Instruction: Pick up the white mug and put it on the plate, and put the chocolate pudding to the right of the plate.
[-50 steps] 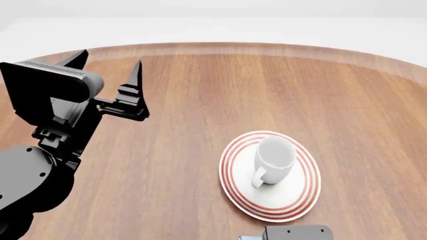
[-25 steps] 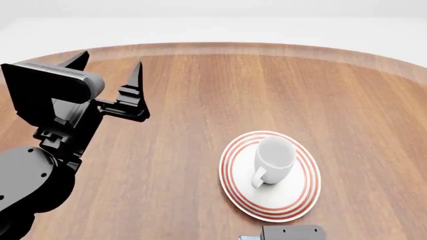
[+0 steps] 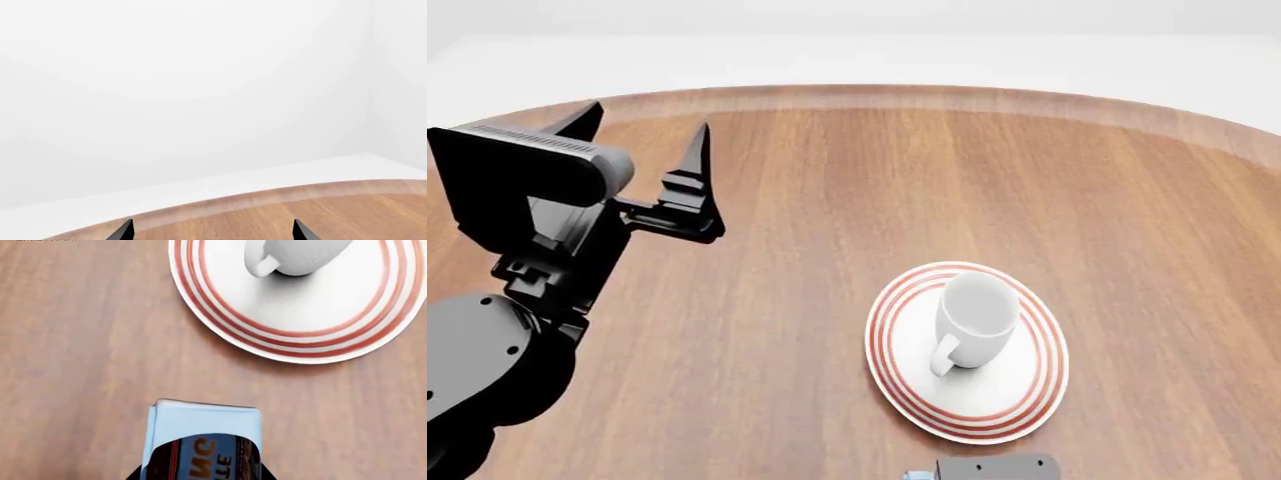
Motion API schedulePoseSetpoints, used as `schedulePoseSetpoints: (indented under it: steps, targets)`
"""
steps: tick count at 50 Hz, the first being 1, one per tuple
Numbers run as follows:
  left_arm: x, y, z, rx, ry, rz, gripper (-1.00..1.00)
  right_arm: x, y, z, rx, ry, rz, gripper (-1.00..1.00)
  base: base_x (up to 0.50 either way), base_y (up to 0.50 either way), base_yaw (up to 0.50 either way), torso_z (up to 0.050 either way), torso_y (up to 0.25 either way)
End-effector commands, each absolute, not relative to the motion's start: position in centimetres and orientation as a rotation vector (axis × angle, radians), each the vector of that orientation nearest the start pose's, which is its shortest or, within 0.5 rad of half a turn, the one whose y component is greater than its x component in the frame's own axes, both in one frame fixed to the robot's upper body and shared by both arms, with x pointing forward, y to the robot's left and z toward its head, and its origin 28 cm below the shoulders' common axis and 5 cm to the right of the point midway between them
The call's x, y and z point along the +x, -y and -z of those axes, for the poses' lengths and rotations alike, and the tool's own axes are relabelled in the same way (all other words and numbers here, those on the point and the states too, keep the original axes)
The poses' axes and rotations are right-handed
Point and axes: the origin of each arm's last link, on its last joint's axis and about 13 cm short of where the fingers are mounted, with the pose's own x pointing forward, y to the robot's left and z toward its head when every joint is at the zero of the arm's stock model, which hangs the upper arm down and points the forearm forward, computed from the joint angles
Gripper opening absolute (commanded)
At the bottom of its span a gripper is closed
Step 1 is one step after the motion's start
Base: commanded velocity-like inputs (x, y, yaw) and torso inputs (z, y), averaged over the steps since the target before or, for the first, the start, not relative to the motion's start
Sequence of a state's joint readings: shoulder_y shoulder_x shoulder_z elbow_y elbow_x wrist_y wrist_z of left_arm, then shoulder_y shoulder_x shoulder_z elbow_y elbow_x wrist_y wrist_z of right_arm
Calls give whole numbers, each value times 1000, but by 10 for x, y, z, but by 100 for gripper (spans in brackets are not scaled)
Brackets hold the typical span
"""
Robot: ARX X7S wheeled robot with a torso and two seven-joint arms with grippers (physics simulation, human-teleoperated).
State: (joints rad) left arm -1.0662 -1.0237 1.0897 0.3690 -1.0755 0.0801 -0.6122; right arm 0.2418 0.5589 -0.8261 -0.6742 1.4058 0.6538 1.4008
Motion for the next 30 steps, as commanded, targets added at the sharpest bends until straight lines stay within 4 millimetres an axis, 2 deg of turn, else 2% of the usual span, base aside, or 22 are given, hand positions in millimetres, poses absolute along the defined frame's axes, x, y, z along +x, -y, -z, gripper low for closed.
schedulePoseSetpoints:
  steps: [1, 12, 22, 25, 30]
  targets:
    - [261, -256, -231, 67, 336, 220, 100, 113, 37, -102, -68, -737, -58, -100, 0, 0, 0, 0, 0]
    - [262, -257, -229, 63, 331, 218, 100, 115, 40, -111, -48, -701, -59, -100, 1, 0, 0, 0, 0]
    - [261, -257, -229, 61, 330, 215, 100, 105, 53, -152, 23, -596, -111, -100, 0, 0, 0, 0, 0]
    - [261, -258, -230, 59, 331, 211, 100, 102, 61, -170, 58, -566, -149, -100, 0, 0, 0, 0, 0]
    - [261, -258, -230, 56, 330, 212, 100, 101, 71, -189, 82, -514, -157, -100, 0, 0, 0, 0, 0]
